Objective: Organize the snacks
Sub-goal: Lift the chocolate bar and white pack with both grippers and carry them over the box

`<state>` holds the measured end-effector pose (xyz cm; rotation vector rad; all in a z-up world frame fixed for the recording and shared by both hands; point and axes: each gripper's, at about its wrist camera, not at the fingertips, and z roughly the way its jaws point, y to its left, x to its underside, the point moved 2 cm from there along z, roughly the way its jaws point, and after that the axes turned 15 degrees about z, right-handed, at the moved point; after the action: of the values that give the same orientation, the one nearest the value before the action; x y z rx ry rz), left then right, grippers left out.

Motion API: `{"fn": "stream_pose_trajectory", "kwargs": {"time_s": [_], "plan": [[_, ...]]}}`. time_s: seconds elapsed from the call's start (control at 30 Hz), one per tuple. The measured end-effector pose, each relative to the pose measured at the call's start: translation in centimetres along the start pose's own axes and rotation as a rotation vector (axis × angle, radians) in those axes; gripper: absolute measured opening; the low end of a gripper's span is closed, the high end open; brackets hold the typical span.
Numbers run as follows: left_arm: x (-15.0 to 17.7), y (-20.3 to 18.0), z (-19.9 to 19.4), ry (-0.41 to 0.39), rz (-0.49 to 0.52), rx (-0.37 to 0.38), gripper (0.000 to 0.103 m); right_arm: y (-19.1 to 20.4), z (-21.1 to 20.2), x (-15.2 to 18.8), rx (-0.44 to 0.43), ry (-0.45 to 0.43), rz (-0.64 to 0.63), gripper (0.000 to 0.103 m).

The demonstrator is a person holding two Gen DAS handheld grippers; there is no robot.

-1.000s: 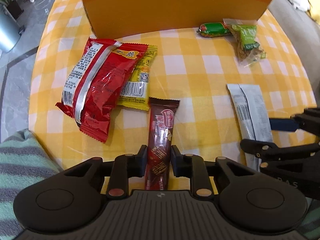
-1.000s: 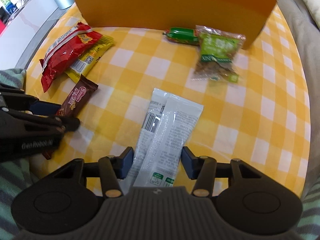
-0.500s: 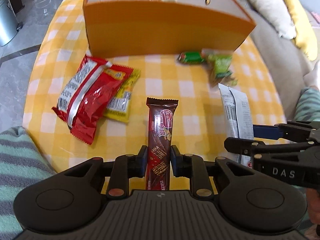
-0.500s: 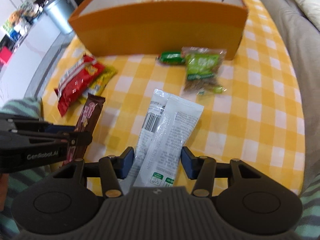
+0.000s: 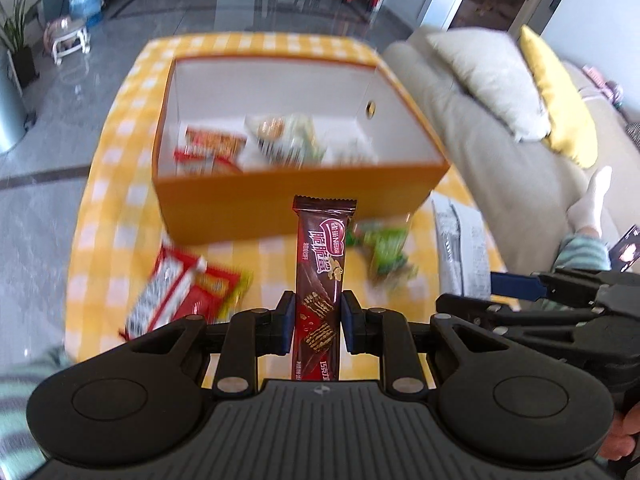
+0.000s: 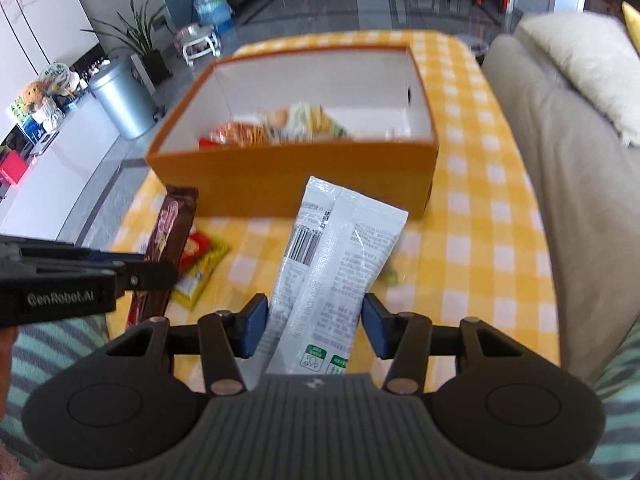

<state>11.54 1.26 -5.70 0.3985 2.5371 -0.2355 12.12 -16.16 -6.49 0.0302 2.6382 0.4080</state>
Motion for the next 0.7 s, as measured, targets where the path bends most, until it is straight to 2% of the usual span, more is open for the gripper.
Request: {"fn": "stream_pose_trajectory", "kwargs": {"time_s": [0.43,0.7], "plan": [[-6.1,1.3,-0.5,-0.094,0.04,-0.036,0.026,2.2,-1.1,-6.0,0.003,-0.124,-0.098,0.049],[-9.1,2.3,1.0,-0.088,0.063,-0.062,0.025,4.2,1.7,-9.5,0.017,-0.116,-0.172,0.049]]}}
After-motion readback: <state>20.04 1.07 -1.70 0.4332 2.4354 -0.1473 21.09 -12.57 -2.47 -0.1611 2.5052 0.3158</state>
